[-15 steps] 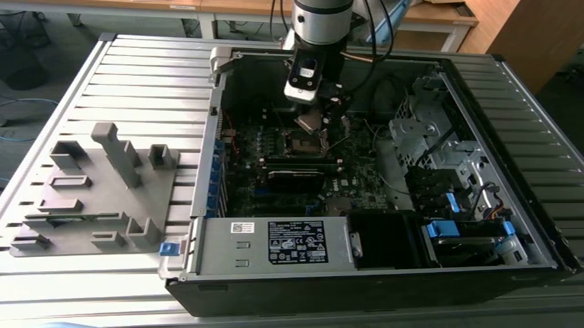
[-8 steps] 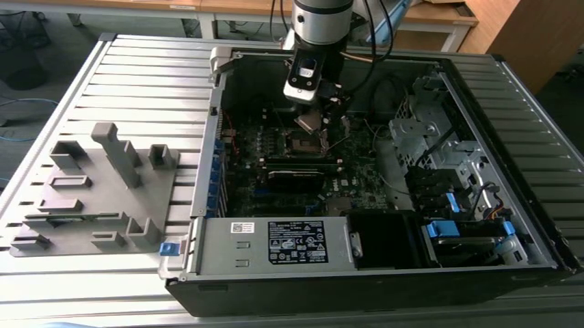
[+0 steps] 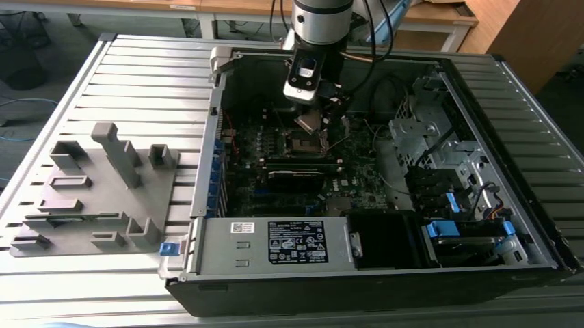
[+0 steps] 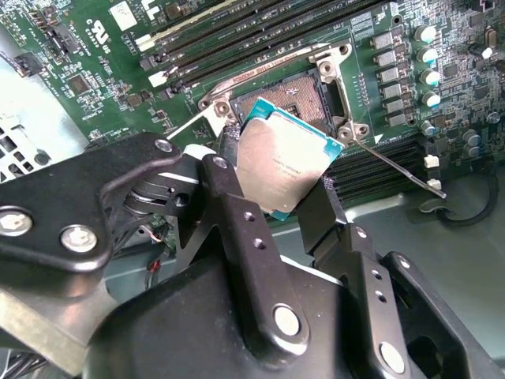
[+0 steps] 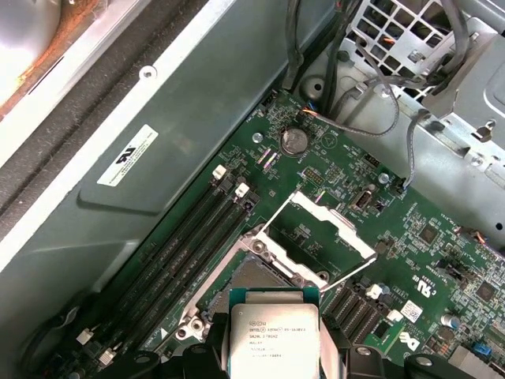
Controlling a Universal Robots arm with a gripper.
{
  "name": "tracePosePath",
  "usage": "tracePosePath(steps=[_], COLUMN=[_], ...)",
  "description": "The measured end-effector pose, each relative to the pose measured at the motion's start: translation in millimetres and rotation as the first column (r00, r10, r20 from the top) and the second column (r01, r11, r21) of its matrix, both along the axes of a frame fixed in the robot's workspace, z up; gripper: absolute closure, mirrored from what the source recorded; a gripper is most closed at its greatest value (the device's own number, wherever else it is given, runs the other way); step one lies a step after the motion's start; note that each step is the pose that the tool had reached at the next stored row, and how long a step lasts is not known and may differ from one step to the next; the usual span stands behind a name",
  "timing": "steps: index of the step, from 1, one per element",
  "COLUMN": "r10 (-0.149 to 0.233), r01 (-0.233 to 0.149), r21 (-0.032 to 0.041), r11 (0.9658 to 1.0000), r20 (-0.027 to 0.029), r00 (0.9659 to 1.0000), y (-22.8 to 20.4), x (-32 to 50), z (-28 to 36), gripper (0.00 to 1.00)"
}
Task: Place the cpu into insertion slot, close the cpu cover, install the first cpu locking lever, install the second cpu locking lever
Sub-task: 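Place the cpu into insertion slot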
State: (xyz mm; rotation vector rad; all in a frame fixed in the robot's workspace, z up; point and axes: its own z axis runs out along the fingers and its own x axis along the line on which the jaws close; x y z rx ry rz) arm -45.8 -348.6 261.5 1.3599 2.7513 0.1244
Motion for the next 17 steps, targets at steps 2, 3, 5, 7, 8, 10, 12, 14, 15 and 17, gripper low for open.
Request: tracePosePath(steps=[2,3,5,7,8,10,12,14,15,17], r10=[-0.004,-0.008,-0.014,-0.018,-0.021,-0.022,-0.022,-0.022,-0.022,-0.022], r01=[0.004,0.008,0.014,0.018,0.021,0.022,0.022,0.022,0.022,0.022], r21=[0.0,0.0,0.0,0.0,0.0,0.0,0.0,0.0,0.0001,0.0], r11=[1.0,1.0,0.9999,0.9998,0.9998,0.9998,0.9998,0.9998,0.9998,0.9998], r20=[0.0,0.0,0.0,-0.0001,0.0,0.0,0.0,0.0,0.0,0.0], r00=[1.0,1.0,0.9999,0.9998,0.9998,0.9998,0.9998,0.9998,0.9998,0.9998], y=[0.0,0.0,0.0,0.0,0.0,0.0,0.0,0.0,0.0,0.0], x=[0.0,0.0,0.0,0.0,0.0,0.0,0.0,0.0,0.0,0.0], z=[0.0,0.0,0.0,0.0,0.0,0.0,0.0,0.0,0.0,0.0], gripper=[0.46,0.46,0.46,0.46,0.46,0.46,0.46,0.46,0.46,0.46])
